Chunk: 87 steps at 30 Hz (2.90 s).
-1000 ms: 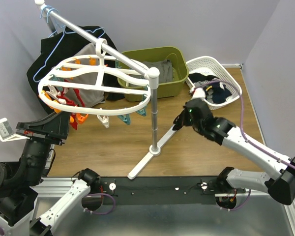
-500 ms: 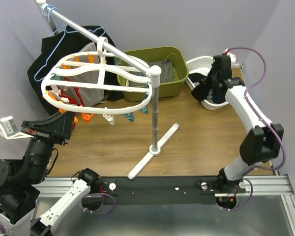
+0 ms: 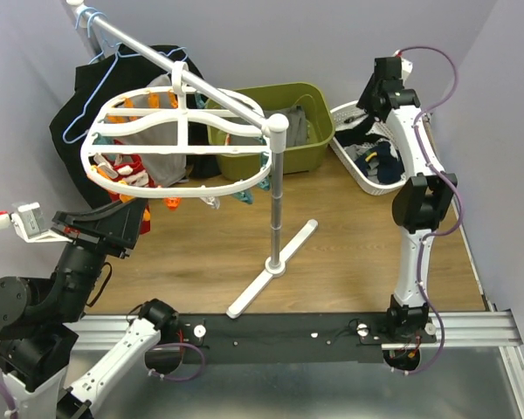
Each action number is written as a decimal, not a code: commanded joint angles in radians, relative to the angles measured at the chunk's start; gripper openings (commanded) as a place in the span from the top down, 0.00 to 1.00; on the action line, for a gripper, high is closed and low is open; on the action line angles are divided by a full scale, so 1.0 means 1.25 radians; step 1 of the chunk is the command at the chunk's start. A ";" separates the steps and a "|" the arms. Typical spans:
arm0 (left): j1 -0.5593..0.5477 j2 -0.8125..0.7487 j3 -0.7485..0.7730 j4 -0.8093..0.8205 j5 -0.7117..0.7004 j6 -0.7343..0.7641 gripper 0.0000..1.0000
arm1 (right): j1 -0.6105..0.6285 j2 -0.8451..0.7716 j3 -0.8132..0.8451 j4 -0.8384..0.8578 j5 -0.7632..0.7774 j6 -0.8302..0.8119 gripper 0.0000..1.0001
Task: Remove the socks clipped to the hanger
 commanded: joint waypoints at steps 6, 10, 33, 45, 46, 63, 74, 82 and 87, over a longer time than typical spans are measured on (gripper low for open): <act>-0.001 -0.032 -0.027 0.055 0.066 0.018 1.00 | -0.007 -0.099 -0.197 -0.069 -0.027 0.001 0.22; -0.001 -0.044 -0.054 0.071 0.075 0.004 1.00 | 0.006 -0.205 -0.340 -0.036 -0.031 0.012 0.21; -0.001 -0.046 -0.104 0.074 0.042 -0.016 1.00 | 0.340 -1.021 -1.226 0.042 -0.164 0.153 0.16; -0.001 -0.035 -0.077 0.042 0.021 -0.013 1.00 | 0.989 -0.920 -1.258 0.150 0.106 0.311 0.00; -0.001 -0.035 -0.080 0.043 0.021 -0.016 1.00 | 1.046 -0.903 -1.255 0.172 0.114 0.308 0.00; -0.001 -0.033 -0.048 0.046 0.038 -0.039 1.00 | 1.197 -0.439 -0.976 0.822 0.215 -0.199 0.00; -0.001 -0.029 -0.049 0.067 0.077 -0.051 1.00 | 1.136 -0.264 -0.849 1.140 0.166 -0.400 0.00; -0.001 -0.024 -0.059 0.088 0.105 -0.055 1.00 | 1.073 -0.176 -0.883 1.430 0.021 -0.519 0.00; -0.001 -0.016 -0.058 0.094 0.135 -0.051 1.00 | 1.064 -0.124 -0.803 1.392 0.011 -0.531 0.00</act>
